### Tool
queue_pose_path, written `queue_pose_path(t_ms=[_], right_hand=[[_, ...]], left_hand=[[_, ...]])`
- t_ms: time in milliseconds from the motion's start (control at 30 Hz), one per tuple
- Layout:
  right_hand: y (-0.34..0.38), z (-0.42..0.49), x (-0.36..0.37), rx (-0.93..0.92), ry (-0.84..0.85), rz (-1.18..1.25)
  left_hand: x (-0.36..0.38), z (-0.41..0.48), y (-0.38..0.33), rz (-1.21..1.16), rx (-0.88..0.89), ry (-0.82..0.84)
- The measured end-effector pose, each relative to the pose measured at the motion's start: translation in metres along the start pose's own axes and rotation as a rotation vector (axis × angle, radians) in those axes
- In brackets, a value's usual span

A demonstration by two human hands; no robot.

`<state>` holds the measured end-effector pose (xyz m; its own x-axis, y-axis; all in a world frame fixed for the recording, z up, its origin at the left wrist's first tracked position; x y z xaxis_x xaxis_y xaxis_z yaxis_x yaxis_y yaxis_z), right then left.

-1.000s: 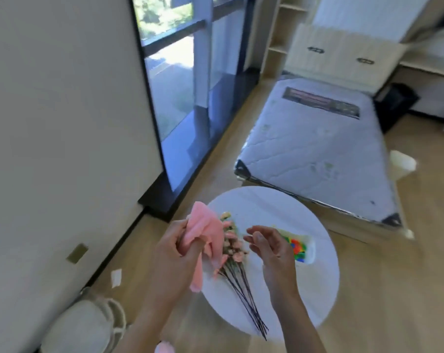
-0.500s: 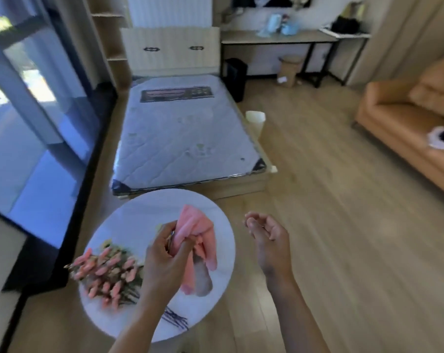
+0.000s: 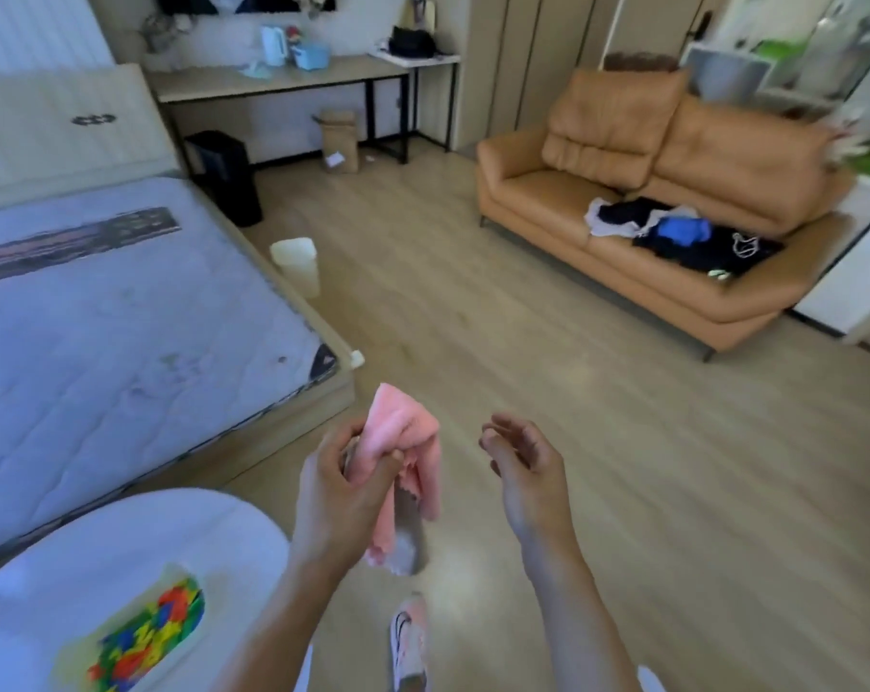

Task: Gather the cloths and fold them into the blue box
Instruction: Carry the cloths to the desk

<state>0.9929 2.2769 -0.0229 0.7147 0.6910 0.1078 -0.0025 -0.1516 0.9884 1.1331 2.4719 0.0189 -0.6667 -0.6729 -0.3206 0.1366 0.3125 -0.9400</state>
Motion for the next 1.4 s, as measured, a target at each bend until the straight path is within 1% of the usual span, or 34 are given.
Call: queue_pose_path(t_ms=[100, 233, 300, 467, 633, 733, 867, 1067, 1200, 1400], right_hand=[[0.008, 0.067, -0.029, 0.0, -0.068, 0.003], [0.029, 0.152, -0.048, -0.011, -0.103, -0.001], [0.044, 0.19, -0.057, -0.044, -0.121, 0.006], [0.071, 0.276, -0.087, -0.069, -0.159, 0.007], [0.086, 0.367, -0.121, -0.109, -0.173, 0.006], [0.097, 0.437, -0.139, -0.118, -0.145, -0.017], [0.124, 0.535, -0.153, -0.15, -0.061, -0.047], [0.152, 0.653, -0.155, -0.129, 0.051, -0.069], [0.153, 0.719, -0.154, -0.11, 0.088, -0.074], [0.165, 0.854, -0.146, -0.142, 0.088, -0.104]], left_hand=[[0.026, 0.074, -0.018, -0.007, 0.014, 0.046], [0.042, 0.159, -0.051, -0.022, 0.03, 0.07], [0.049, 0.2, -0.068, -0.032, 0.043, 0.093], [0.069, 0.293, -0.107, -0.005, 0.079, 0.073], [0.101, 0.384, -0.126, 0.009, 0.092, 0.054], [0.122, 0.441, -0.137, 0.0, 0.088, 0.018], [0.14, 0.517, -0.157, -0.035, 0.077, -0.068], [0.148, 0.613, -0.187, -0.072, 0.044, -0.182], [0.153, 0.677, -0.193, -0.1, 0.021, -0.189], [0.144, 0.805, -0.2, -0.122, 0.032, -0.202]])
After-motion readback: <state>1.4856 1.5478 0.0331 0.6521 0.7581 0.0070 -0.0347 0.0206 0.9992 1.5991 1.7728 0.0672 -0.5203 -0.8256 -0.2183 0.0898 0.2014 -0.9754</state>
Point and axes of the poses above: each hand's wrist, its own z-axis towards the middle knuckle, its own x-axis out of the palm, y = z × x, the point moved 10 cm from there along z, towards the middle knuckle, and after that the axes turned 14 degrees about y, right-handed, at the moved point
